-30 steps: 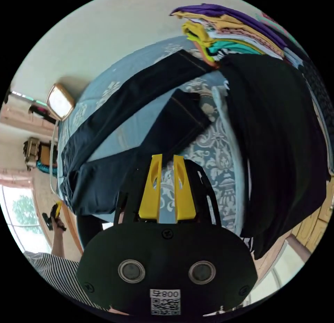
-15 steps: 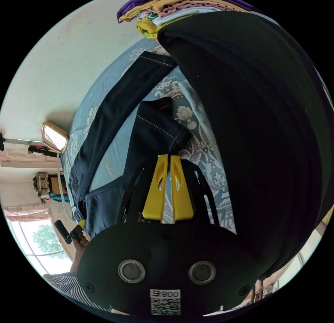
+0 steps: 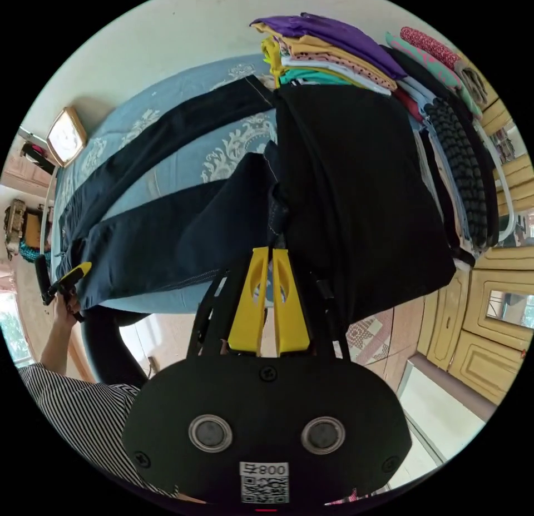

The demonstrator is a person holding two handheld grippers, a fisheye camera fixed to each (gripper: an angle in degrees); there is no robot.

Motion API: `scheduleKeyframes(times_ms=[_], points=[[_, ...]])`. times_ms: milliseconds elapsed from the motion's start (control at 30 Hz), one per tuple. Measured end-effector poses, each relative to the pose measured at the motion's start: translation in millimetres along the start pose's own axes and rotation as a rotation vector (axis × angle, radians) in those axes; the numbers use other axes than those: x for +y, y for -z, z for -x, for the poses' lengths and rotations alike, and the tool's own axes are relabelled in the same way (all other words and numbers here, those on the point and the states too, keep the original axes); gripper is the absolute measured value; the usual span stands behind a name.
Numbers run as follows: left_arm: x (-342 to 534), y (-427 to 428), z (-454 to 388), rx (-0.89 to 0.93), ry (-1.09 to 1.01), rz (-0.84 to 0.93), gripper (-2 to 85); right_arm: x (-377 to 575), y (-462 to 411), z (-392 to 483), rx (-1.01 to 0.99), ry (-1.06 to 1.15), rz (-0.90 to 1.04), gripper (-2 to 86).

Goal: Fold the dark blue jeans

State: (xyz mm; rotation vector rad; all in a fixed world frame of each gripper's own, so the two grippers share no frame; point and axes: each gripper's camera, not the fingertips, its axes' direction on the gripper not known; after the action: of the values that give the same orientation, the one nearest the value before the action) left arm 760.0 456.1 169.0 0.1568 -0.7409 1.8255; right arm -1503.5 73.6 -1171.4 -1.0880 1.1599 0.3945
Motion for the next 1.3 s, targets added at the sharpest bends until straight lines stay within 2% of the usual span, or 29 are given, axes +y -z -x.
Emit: scheduleKeyframes(times_ms=[67,233,500,600,700,867,967,1167,1300], points=[[-1,1,4,-0.003,0.004,0.003,1.1,0,-11,0,0.008,-0.01,0.091,0.8],[0,18,17,-0.04,0.019,-0.018,1.3,-16,-2,26,0.082,0.051,0.118,0.7],[35,103,78,-0.141,0.201,-0.224,2.9,-38,13,57,0.269,0.127,0.175,0.2],[53,142,102,-0.217,0.274,-0.305,4.1,-41,19,58,0.232,0.11,0.185,0.2],[63,183,126,-0.301,0.331,-0.39,5.9,-61,32,75,0.084,0.145,0.117,0.5],[54,244,170,-0.453,0.402,-0.457,8.0,-155,39,171,-0.252,0.426,-0.019,2.8],[39,278,199,-0.534,0.444,-0.468,9.0,-217,37,250,-0.333,0.606,-0.06,5.4],[14,328,257,-0.609,0.529,-0.469,11.1,-312,31,415,-0.309,0.872,-0.118,7.4],[6,332,300,-0.621,0.612,-0.387,10.7,-350,19,497,-0.26,0.98,-0.106,8.9]])
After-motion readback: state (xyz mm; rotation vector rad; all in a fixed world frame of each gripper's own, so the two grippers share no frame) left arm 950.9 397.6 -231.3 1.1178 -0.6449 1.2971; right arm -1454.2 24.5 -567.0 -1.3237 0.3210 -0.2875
